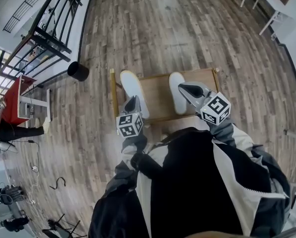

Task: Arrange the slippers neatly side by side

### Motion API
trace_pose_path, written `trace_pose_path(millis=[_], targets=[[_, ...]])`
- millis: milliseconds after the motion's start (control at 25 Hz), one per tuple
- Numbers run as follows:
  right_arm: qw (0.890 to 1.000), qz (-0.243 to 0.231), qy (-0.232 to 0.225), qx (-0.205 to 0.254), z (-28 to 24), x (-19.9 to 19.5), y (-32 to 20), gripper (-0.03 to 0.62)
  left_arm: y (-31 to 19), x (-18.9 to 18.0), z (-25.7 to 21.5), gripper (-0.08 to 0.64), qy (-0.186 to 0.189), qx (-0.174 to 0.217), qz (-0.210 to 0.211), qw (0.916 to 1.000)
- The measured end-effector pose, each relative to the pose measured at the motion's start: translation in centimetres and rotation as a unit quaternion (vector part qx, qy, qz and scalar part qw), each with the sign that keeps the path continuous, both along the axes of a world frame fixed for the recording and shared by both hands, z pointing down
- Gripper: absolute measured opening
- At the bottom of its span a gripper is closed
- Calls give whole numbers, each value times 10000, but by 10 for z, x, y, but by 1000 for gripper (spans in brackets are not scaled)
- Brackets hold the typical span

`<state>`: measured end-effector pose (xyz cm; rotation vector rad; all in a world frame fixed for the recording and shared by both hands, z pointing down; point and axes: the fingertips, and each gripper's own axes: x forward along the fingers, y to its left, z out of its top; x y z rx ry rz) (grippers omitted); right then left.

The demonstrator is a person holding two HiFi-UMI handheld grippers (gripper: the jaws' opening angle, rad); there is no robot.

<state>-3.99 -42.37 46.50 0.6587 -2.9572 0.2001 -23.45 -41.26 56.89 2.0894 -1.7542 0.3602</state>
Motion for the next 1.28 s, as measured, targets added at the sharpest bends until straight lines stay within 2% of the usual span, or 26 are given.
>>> trace_pose_path(millis=[160, 320, 400, 880, 1280], targets=[[9998, 166, 74, -15, 4, 11, 1, 5, -6, -10, 46, 27, -259, -544, 82, 9981], [9993, 267, 269, 22, 11, 19, 4, 5, -11, -28, 93, 26, -722, -1173, 153, 9904], [9990, 316, 331, 4, 15, 24, 7, 5, -11, -34, 110, 26, -794, -1385, 133, 9871], [9970, 545, 551, -78, 22, 39, 9, 5, -23, -53, 165, 27, -823, -1992, 10, 9765], [9952, 616, 729, -229, 30, 38, 17, 5, -30, -78, 192, 27, -945, -2414, -94, 9658]])
